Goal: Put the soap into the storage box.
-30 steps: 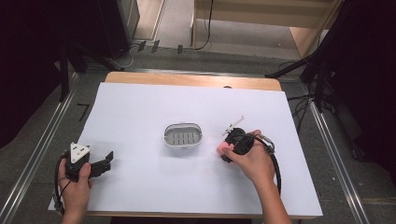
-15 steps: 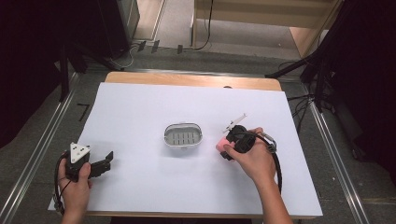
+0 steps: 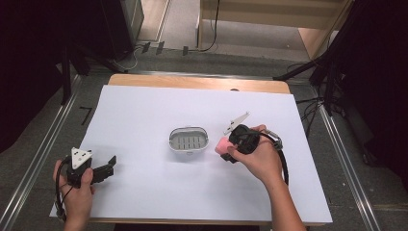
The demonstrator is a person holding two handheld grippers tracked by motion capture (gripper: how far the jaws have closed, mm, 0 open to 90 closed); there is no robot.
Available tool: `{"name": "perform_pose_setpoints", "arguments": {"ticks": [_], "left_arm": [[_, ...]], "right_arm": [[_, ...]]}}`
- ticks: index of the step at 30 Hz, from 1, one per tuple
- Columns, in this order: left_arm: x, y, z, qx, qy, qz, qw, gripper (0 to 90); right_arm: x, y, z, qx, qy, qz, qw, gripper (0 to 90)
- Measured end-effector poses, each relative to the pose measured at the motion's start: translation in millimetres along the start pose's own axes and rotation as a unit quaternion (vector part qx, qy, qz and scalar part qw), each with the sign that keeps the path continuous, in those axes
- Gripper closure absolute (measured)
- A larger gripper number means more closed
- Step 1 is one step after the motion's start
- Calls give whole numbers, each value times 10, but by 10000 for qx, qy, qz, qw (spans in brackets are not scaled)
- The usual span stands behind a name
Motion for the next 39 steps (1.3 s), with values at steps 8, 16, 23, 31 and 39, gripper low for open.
{"name": "perform_pose_setpoints", "arguments": {"ticks": [8,16,23,31,39], "left_arm": [[1,3,-4,3,3,-11,10000,139],[2,0,-3,-14,0,-18,10000,139],[2,-2,-3,-21,-7,-23,10000,139],[2,0,-6,-15,7,-22,10000,139],[0,-1,-11,8,54,-1,10000,140]], "right_arm": [[166,-34,7,32,-380,-125,9992,392],[294,1,34,134,-582,-132,9981,391],[434,71,65,241,-779,-145,9966,391],[574,106,86,308,-958,-180,9948,391],[691,154,141,383,-1257,-165,9912,391]]}}
Point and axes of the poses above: each handheld gripper's, and its own axes: y roughly forward along the jaws, x roughly out of its top, z roughly to its left, the point moved 9 cm from there along y, roughly forward along the jaws, and after that the axes turned 15 degrees about -x, right-handed, at the moved point
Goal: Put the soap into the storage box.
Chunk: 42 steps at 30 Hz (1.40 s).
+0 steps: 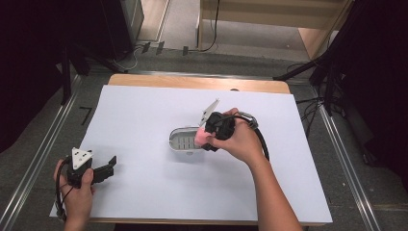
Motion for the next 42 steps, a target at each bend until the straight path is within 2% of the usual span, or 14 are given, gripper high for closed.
{"name": "perform_pose_setpoints", "arguments": {"ticks": [4,7,10,11,14,16,19,22,30,38,39,42], "left_arm": [[0,0,2,5,9,5,10000,140],[-1,2,0,6,9,18,10000,140],[-2,3,-1,-3,13,20,10000,140],[-2,4,-1,-1,11,22,10000,140],[-1,5,-3,-4,9,19,10000,140],[-2,3,-2,2,9,21,10000,140],[0,3,-4,-4,9,6,10000,140],[-1,2,-2,-4,12,13,10000,140],[0,3,-2,-20,8,6,10000,140],[-3,5,-2,-30,-7,30,10000,140],[-3,5,-1,-29,-15,26,10000,140],[-2,5,0,-31,-16,17,10000,140]], "right_arm": [[56,28,0,62,-105,-45,9999,391],[113,91,-10,62,-285,-73,9995,391],[135,113,-4,70,-315,-49,9995,391],[172,139,-13,60,-415,-116,9991,391],[222,166,0,74,-515,-162,9985,391],[231,174,19,135,-546,-141,9983,391],[275,233,31,177,-733,-118,9971,391],[305,241,30,166,-745,-147,9970,391],[364,296,31,184,-1001,-210,9946,390],[390,332,32,205,-1034,-200,9942,390],[405,353,41,268,-1074,-216,9936,390],[406,375,31,235,-1137,-173,9931,390]]}}
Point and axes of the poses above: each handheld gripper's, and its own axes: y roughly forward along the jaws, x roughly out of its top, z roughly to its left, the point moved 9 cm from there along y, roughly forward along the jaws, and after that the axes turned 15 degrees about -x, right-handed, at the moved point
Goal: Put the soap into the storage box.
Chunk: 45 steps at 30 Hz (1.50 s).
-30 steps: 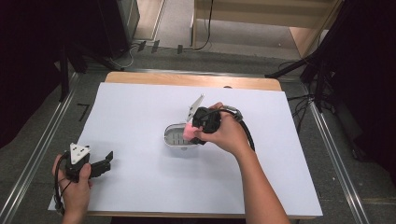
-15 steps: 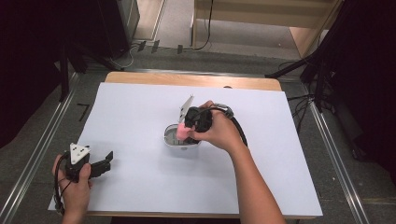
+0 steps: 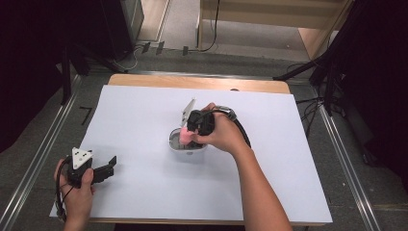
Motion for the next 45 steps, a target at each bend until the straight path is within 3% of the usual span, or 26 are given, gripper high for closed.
{"name": "perform_pose_setpoints", "arguments": {"ticks": [15,21,26,32,36,41,44,45], "left_arm": [[0,2,7,-21,-42,-2,10000,140],[0,2,10,-49,-68,-6,10000,140],[-1,-1,12,-60,-85,-6,9999,140],[0,0,13,-63,-84,-6,9999,140],[0,1,11,-66,-79,-12,9999,140],[0,2,11,-60,-76,-10,10000,140],[-1,2,11,-53,-75,-9,10000,140],[0,3,11,-58,-71,-7,10000,140]], "right_arm": [[30,92,17,101,-10,3,9999,388],[87,-78,-44,134,466,-378,9981,359],[9,-123,-95,-4,698,-341,9970,327],[-152,-171,-139,-129,1347,-333,9902,235],[-278,-207,-144,-200,1856,-310,9819,172],[-448,-245,-176,-592,2276,-317,9714,3],[-619,-268,-189,-961,2509,-214,9630,0],[-619,-268,-189,-961,2509,-214,9630,0]]}}
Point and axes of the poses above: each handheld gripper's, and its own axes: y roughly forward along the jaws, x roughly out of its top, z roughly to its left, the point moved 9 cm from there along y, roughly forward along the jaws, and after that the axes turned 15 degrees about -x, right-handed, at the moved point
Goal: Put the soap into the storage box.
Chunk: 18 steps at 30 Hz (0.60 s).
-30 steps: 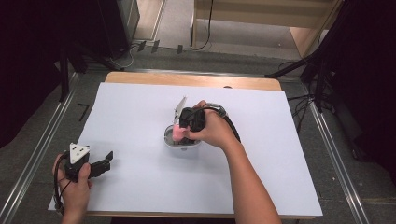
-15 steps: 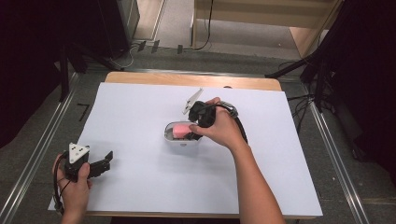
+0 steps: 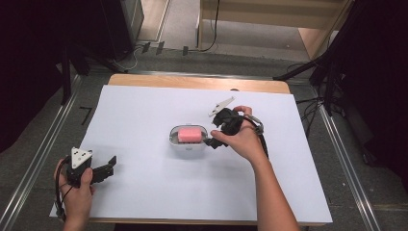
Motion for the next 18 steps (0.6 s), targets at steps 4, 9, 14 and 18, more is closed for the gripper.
{"name": "perform_pose_setpoints", "arguments": {"ticks": [4,9,14,18], "left_arm": [[0,-1,-1,-6,-2,-6,10000,140],[-3,-2,-1,21,7,20,10000,140],[-1,1,-4,19,27,9,10000,140],[0,2,-10,24,35,1,10000,140]], "right_arm": [[-139,-27,-57,-55,239,-24,9997,0],[-310,-32,-116,-111,467,-76,9988,0],[-463,-58,-165,-164,642,-138,9977,0],[-574,-96,-191,-239,781,-173,9965,0]]}}
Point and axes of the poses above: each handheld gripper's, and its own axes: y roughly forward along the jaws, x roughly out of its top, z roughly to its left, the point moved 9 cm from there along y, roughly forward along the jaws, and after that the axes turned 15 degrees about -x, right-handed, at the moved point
